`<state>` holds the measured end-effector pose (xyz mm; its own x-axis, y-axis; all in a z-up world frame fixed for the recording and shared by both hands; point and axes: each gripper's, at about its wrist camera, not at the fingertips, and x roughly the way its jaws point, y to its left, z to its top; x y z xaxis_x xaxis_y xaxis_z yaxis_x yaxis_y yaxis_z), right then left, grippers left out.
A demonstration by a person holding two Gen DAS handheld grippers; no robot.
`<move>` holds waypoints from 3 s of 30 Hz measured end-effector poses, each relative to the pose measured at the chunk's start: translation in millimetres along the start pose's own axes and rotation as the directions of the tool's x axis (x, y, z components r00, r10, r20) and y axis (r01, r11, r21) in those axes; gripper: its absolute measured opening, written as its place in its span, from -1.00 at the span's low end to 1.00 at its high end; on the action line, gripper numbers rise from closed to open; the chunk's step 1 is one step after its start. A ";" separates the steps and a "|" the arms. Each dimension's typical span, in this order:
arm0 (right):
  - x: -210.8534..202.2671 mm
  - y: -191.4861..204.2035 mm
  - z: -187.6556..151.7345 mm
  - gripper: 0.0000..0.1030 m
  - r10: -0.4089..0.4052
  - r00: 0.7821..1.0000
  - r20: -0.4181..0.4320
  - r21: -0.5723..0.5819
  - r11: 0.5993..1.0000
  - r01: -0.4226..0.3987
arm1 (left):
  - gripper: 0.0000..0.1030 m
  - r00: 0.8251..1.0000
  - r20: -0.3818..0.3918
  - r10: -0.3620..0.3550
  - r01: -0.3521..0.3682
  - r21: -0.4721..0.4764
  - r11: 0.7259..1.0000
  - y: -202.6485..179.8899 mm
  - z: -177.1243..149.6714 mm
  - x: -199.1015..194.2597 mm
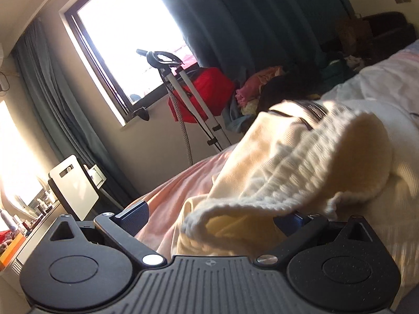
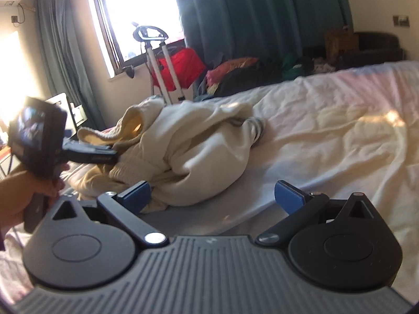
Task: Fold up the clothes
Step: 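Grasp the cream sweatpants waistband with the left tool and lift it, then grasp the ribbed leg cuff with the right tool while the left tool holds the waistband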
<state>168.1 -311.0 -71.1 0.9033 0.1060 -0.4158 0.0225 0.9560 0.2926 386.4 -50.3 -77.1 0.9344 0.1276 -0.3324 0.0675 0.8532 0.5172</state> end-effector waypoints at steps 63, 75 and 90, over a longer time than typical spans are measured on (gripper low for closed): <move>-24.4 52.2 -69.7 0.34 -0.066 0.978 -0.198 -0.164 0.986 0.033 | -0.79 0.979 0.135 -0.150 0.182 -0.914 0.362 214.2 -186.1 -246.2; -106.9 64.3 -25.2 -0.66 0.024 0.999 0.043 -0.213 0.977 -0.014 | -0.75 0.963 0.002 -0.271 0.111 -0.916 0.386 200.7 -194.2 -250.5; -100.4 55.3 -46.4 -0.63 -0.028 0.978 -0.206 -0.264 0.964 -0.028 | 0.35 0.874 -0.053 -0.483 0.164 -0.903 0.396 190.3 -205.9 -308.0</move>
<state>58.8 -256.1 -53.2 0.7944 0.1336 -0.5926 -0.1168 0.9909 0.0667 39.5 176.9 -38.7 0.7654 -0.2739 -0.5824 -0.1358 0.8158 -0.5621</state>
